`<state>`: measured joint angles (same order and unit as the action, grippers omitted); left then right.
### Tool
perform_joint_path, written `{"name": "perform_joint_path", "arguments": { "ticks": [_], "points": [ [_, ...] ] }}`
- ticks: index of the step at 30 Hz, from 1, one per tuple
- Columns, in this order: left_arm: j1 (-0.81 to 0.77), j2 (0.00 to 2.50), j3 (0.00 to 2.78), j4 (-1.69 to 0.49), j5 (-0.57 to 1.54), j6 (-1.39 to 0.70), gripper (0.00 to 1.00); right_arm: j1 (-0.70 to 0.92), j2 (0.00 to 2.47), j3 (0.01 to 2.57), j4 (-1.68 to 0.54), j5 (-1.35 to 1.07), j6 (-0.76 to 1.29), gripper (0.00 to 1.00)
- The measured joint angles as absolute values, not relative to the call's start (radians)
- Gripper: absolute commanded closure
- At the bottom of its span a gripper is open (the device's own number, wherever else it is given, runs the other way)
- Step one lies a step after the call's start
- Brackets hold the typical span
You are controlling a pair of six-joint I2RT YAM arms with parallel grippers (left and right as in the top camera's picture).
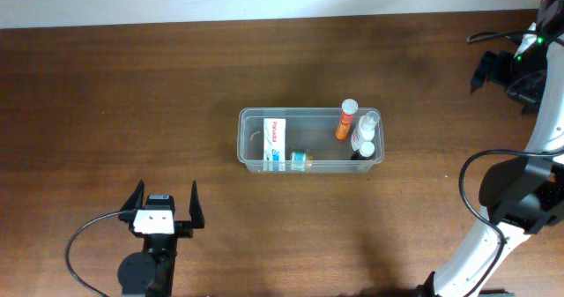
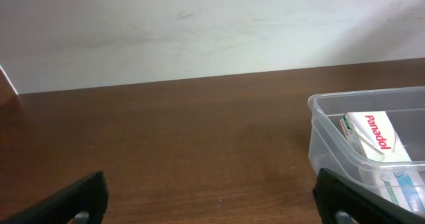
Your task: Pack container
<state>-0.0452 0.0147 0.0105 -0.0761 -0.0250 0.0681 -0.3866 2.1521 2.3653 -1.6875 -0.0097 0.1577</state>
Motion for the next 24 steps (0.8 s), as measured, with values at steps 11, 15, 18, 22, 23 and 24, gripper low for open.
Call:
{"name": "perform_joint_path", "arguments": {
  "ticks": [11,15,18,22,23,24],
  "points": [
    [-0.045,0.015,0.01,-0.076,-0.025,0.068,0.01,-0.385,2.151,2.365,-1.687,-0.01,0.158,0.02],
    [-0.045,0.015,0.01,-0.076,-0.025,0.068,0.01,-0.369,2.11,2.359,-1.687,-0.009,0.158,0.02],
    [-0.045,0.015,0.01,-0.076,-0.025,0.068,0.01,-0.321,2.024,2.354,-1.687,-0.009,0.158,0.02],
    [-0.045,0.014,0.01,-0.076,-0.025,0.068,0.0,-0.212,1.871,2.354,-1.687,-0.01,0.158,0.02],
    [-0.045,0.015,0.01,-0.076,-0.025,0.068,0.01,-0.186,1.839,2.354,-1.687,-0.011,0.158,0.02],
    [-0.045,0.015,0.01,-0.076,-0.025,0.068,0.01,-0.156,1.807,2.354,-1.687,-0.014,0.158,0.02]
  ]
}}
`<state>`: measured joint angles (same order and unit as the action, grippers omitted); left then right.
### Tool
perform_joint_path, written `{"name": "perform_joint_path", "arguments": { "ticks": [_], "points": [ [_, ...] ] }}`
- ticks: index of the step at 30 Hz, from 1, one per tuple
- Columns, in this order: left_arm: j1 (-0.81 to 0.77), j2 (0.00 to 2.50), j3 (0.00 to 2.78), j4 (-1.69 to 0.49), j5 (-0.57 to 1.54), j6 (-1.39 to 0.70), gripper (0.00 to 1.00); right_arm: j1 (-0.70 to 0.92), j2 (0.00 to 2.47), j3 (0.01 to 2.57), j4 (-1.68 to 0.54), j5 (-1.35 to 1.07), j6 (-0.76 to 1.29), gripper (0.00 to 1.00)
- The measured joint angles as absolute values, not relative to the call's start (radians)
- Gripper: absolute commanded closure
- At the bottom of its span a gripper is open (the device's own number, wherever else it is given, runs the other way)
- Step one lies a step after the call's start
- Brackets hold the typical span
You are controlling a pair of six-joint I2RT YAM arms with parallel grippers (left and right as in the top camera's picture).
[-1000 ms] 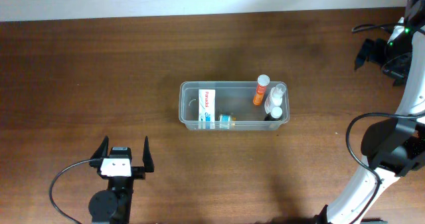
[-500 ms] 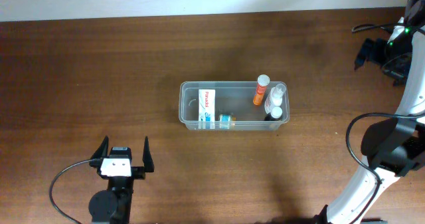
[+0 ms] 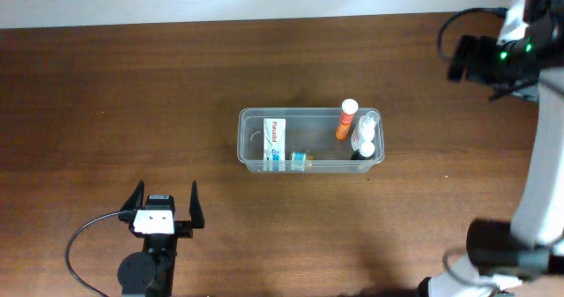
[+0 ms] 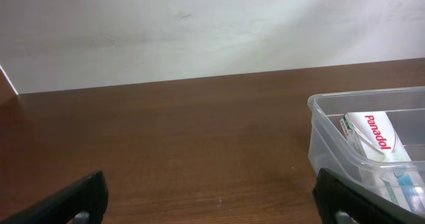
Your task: Pack container
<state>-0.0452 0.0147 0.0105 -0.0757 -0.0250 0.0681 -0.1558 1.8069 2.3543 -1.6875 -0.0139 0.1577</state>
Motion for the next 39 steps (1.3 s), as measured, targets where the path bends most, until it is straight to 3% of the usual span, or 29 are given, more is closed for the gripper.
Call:
{"name": "perform_joint_path", "arguments": {
  "ticks": [6,11,29,39],
  "points": [
    [-0.045,0.015,0.01,-0.076,-0.025,0.068,0.01,-0.021,1.677,2.342,-1.683,-0.016,0.157,0.02],
    [-0.045,0.014,0.01,-0.076,-0.025,0.068,0.01,0.005,1.552,2.165,-1.562,-0.012,0.158,0.02],
    [-0.045,0.014,0.011,-0.078,-0.025,0.068,0.01,0.007,0.621,0.945,-0.644,-0.123,0.097,0.02],
    [-0.045,0.014,0.011,-0.078,-0.025,0.068,0.0,0.017,0.249,0.427,-0.247,-0.199,0.079,0.02]
  ]
}}
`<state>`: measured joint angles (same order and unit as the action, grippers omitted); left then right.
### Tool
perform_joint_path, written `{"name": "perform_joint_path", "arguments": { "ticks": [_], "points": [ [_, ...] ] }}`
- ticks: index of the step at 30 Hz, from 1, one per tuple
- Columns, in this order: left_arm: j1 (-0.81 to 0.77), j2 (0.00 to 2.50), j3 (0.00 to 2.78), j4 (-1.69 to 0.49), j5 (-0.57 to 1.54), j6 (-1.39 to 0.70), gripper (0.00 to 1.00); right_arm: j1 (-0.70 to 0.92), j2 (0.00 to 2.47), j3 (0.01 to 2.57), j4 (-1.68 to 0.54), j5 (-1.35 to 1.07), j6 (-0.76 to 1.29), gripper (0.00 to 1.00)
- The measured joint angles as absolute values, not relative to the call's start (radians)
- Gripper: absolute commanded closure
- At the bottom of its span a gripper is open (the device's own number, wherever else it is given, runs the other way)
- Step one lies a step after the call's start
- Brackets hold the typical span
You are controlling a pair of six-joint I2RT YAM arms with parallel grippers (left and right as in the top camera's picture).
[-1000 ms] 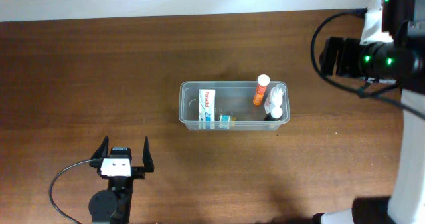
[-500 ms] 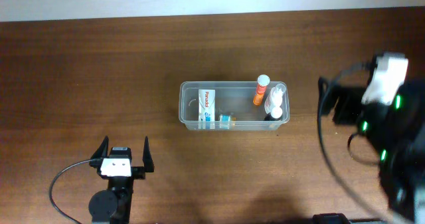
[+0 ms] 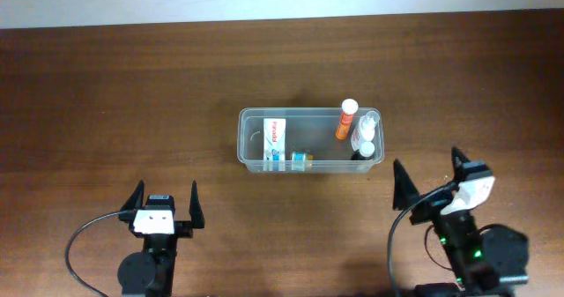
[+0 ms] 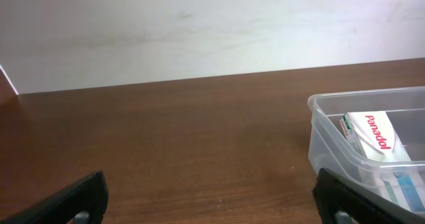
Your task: Pack container
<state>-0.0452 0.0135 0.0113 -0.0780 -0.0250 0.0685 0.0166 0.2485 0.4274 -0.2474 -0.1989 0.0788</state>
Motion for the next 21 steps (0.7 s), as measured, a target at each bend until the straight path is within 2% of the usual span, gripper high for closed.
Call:
{"name": "perform_joint_path", "arguments": {
  "ticks": [9,21],
  "points": [
    [-0.045,0.014,0.011,-0.078,-0.025,0.068,0.01,0.017,0.121,0.208,-0.052,-0.232,0.078,0.02],
    [-0.045,0.014,0.011,-0.078,-0.025,0.068,0.01,0.017,0.015,0.147,0.088,-0.23,0.079,0.02]
  ]
}}
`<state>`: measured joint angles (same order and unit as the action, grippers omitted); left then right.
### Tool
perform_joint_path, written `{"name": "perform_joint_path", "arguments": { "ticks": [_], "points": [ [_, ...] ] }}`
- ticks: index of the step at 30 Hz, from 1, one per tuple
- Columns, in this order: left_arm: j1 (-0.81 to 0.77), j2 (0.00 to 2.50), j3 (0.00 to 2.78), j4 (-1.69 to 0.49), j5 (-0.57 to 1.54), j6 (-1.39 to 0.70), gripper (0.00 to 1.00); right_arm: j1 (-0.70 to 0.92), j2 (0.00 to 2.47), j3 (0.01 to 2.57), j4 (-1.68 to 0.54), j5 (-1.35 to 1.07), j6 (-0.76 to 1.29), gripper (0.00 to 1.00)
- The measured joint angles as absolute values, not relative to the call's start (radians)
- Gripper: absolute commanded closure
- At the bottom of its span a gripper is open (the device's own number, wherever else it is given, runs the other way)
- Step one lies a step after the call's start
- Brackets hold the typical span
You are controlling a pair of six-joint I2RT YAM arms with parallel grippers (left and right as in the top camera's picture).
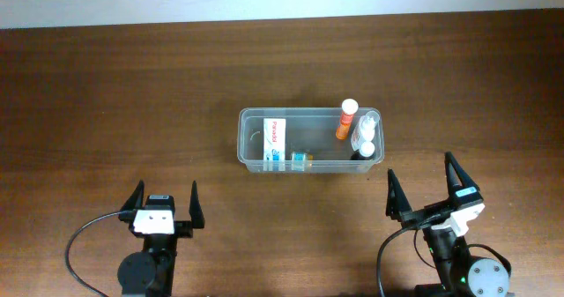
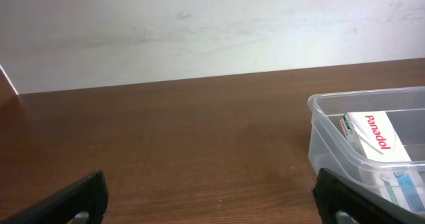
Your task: Pack container
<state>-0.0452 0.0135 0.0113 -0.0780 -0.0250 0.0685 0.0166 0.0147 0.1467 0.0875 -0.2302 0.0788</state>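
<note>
A clear plastic container (image 1: 251, 121) stands mid-table. Inside it lie a white Panadol box (image 1: 276, 136), a small blue-and-white pack (image 1: 300, 159), an orange tube with a white cap (image 1: 345, 119) and white bottles (image 1: 366, 136) at the right end. My left gripper (image 1: 164, 205) rests open near the front left, nothing between its fingers. My right gripper (image 1: 425, 191) sits open at the front right, just below the container's right end. The left wrist view shows the container (image 2: 319, 134) with the Panadol box (image 2: 375, 134), and my open fingers (image 2: 83, 194) low at both corners.
The brown wooden table (image 1: 132, 85) spreads all around the container. A white wall (image 2: 199, 24) runs along the table's far edge. Black cables loop by each arm's base at the front.
My right gripper has shifted slightly left and lower at the front right and now stands more squarely. The left gripper and the container's contents have not moved.
My right arm stood raised at the far right edge of the table, then higher near the back right corner. Later it was down at the front right, open, and now it rests there. The left gripper stayed open and still throughout.
</note>
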Motion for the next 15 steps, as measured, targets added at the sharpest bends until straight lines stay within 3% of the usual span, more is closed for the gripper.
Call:
{"name": "perform_joint_path", "arguments": {
  "ticks": [15],
  "points": [
    [-0.045,0.014,0.011,-0.078,-0.025,0.068,0.01,0.017,0.015,0.107,0.162,-0.214,0.078,0.02]
  ]
}}
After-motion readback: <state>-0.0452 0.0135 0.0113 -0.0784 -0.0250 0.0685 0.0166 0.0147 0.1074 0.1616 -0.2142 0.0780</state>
